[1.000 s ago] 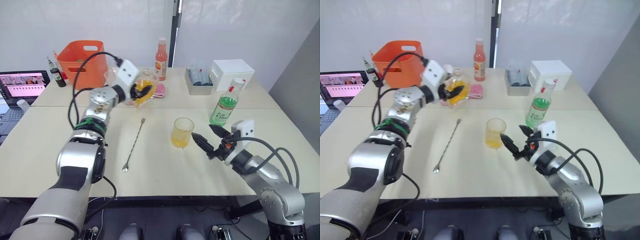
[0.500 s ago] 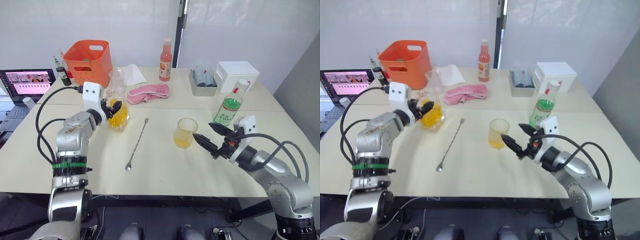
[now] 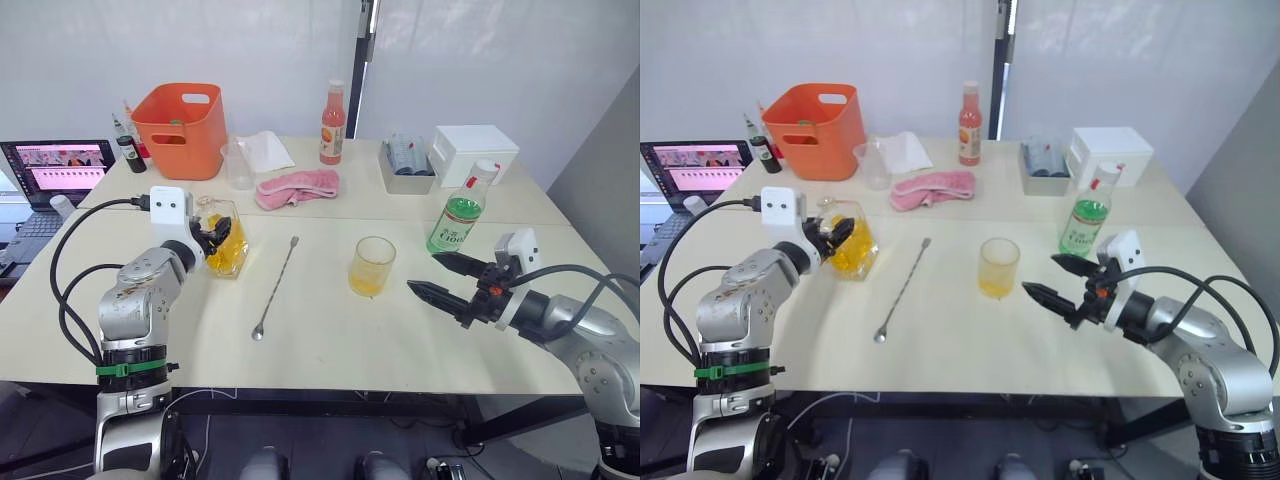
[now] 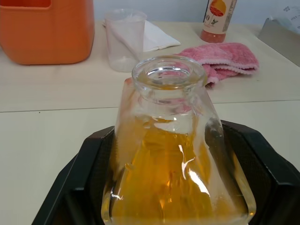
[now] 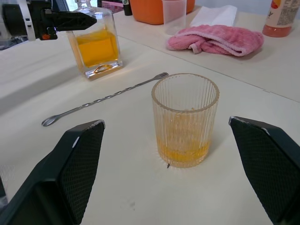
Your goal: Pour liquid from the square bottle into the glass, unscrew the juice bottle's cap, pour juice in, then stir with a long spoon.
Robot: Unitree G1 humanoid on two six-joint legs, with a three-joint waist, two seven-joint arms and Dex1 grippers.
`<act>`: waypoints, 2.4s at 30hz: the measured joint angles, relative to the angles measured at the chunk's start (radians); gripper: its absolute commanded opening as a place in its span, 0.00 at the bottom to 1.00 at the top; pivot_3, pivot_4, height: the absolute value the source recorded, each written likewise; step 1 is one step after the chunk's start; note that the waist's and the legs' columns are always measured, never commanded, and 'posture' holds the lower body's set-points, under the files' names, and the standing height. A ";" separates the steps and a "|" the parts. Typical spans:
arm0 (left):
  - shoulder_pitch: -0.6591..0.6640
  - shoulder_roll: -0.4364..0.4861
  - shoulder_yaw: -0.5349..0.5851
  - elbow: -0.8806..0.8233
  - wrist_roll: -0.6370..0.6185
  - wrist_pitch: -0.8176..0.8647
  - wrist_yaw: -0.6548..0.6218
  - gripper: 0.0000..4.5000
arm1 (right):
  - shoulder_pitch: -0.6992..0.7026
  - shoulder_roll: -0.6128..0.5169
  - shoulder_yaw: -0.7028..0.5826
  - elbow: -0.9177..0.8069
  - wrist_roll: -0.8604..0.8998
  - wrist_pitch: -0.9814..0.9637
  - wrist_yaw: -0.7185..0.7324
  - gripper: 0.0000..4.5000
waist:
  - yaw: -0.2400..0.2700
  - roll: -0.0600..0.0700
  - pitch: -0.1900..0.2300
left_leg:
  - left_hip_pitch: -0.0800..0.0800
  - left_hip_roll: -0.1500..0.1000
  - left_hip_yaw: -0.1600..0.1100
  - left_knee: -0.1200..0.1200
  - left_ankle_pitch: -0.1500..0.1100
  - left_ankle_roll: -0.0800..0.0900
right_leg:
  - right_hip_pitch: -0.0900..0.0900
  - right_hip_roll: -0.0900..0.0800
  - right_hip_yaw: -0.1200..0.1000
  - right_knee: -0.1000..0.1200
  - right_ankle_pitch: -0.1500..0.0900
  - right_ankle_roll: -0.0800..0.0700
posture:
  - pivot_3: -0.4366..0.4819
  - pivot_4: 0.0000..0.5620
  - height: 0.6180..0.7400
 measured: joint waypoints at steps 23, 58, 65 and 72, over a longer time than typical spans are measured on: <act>-0.013 -0.043 -0.058 0.179 0.013 -0.121 0.019 0.99 | -0.026 0.007 0.001 -0.005 0.015 0.018 -0.064 1.00 | 0.000 0.005 -0.003 | 0.017 0.001 0.004 -0.002 0.000 0.000 | 0.018 0.000 0.002 -0.007 -0.001 0.000 | 0.48 0.27 0.79; 0.654 0.423 0.404 0.118 -0.298 -0.371 -0.699 0.99 | 0.232 -0.083 -0.303 0.211 -0.124 -0.093 -0.071 1.00 | -0.001 0.005 -0.003 | 0.010 0.004 0.013 -0.009 0.000 0.000 | 0.003 -0.001 0.005 -0.008 -0.003 -0.004 | 0.48 0.27 0.79; 0.676 0.435 0.395 0.318 -0.259 -0.510 -0.794 0.99 | 0.334 -0.081 -0.407 0.222 -0.149 -0.145 -0.067 1.00 | -0.004 0.004 -0.003 | 0.011 0.007 0.015 -0.010 0.000 0.000 | 0.002 -0.001 0.005 -0.008 -0.003 -0.005 | 0.48 0.27 0.79; 0.668 0.434 0.368 0.313 -0.262 -0.531 -0.819 0.99 | 0.332 -0.068 -0.402 0.209 -0.149 -0.160 -0.074 1.00 | -0.005 0.004 -0.003 | 0.011 0.009 0.016 -0.010 0.000 0.000 | 0.002 -0.001 0.005 -0.008 -0.003 -0.005 | 0.48 0.27 0.79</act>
